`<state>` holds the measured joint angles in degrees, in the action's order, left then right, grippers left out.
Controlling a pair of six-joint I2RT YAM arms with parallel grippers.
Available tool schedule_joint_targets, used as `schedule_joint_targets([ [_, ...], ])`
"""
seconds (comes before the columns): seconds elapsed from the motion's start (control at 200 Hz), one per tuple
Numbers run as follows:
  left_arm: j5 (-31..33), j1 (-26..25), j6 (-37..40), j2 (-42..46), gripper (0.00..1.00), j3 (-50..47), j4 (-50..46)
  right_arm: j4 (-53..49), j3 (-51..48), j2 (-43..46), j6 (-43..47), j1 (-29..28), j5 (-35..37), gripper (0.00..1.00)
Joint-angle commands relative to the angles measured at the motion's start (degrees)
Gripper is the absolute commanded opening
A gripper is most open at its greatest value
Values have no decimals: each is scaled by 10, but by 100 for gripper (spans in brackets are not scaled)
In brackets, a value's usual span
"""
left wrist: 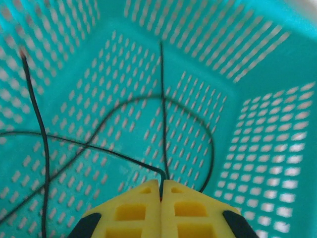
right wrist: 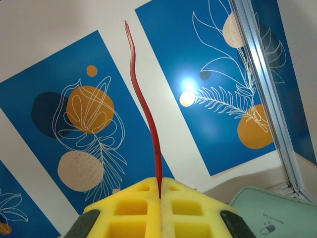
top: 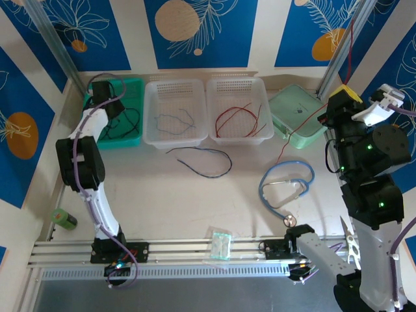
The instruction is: Untangle the cables
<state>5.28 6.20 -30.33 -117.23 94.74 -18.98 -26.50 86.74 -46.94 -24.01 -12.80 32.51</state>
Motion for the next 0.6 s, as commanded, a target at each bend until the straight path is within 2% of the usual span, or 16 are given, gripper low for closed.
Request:
schedule_joint_targets([
  [0.0,-35,0,-26,-38,0,34,-54,-9,16,-6,19,-7,-4,0],
  [0.26,-112,8,-28,-101,0,99,-114,-39,35,-11,38,-17,-2,0],
  [0.285,-117,9,-27,-100,13,104,-118,-40,35,-10,39,-19,-2,0],
  [0.33,-115,9,-26,-90,43,107,-121,-42,34,-10,39,-21,-6,0],
  [0.365,-106,9,-25,-76,56,105,-121,-43,34,-10,40,-24,-7,0],
  [0.465,-65,3,3,-17,71,86,-90,-41,33,-12,45,-30,-15,0],
  [0.595,-24,-13,36,50,81,91,-72,-23,23,-12,42,-39,-21,0],
])
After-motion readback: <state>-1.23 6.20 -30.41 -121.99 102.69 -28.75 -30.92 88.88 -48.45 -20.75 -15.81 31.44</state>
